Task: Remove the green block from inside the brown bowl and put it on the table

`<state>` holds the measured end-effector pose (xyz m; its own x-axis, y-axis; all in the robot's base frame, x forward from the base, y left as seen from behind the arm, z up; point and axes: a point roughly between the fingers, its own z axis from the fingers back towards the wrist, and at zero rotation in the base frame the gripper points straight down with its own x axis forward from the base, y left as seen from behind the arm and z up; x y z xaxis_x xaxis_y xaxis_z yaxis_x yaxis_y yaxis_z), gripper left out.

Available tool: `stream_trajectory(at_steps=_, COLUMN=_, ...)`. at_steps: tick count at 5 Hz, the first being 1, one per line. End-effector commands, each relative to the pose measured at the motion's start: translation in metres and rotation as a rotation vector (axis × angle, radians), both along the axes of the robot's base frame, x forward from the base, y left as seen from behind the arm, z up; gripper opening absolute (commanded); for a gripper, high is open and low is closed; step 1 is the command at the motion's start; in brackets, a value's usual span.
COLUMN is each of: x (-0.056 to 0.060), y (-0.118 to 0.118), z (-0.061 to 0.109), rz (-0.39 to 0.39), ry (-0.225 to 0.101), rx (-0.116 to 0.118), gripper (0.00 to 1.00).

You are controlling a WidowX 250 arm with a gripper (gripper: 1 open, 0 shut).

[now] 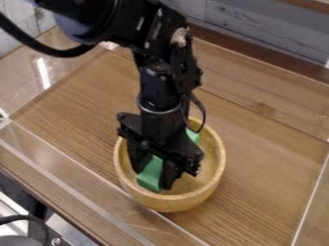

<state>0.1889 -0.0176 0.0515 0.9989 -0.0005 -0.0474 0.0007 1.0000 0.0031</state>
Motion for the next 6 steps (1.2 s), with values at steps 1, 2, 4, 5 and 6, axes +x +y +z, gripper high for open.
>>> stream_trajectory(at_steps=1, x=0.0117, y=0.0015, z=0.0136, rz=0.009, ry=-0.063, rx=-0.007, gripper=0.00)
stream_trajectory(at_steps=2, x=0.0118, y=0.0022, z=0.0141, rz=0.010, ry=-0.063, rx=-0.009, gripper=0.00)
stream_trajectory(at_steps=4, x=0.0121, y=0.0033, z=0.0152, rz=0.013, ry=-0.065, rx=-0.014, gripper=0.00)
stream_trajectory(at_steps=5, x=0.0124, y=0.0038, z=0.0157, rz=0.014, ry=-0.065, rx=-0.017, gripper=0.00)
stream_trajectory(at_steps=6, x=0.0127, y=0.0043, z=0.0162, rz=0.016, ry=-0.065, rx=-0.020, gripper=0.00)
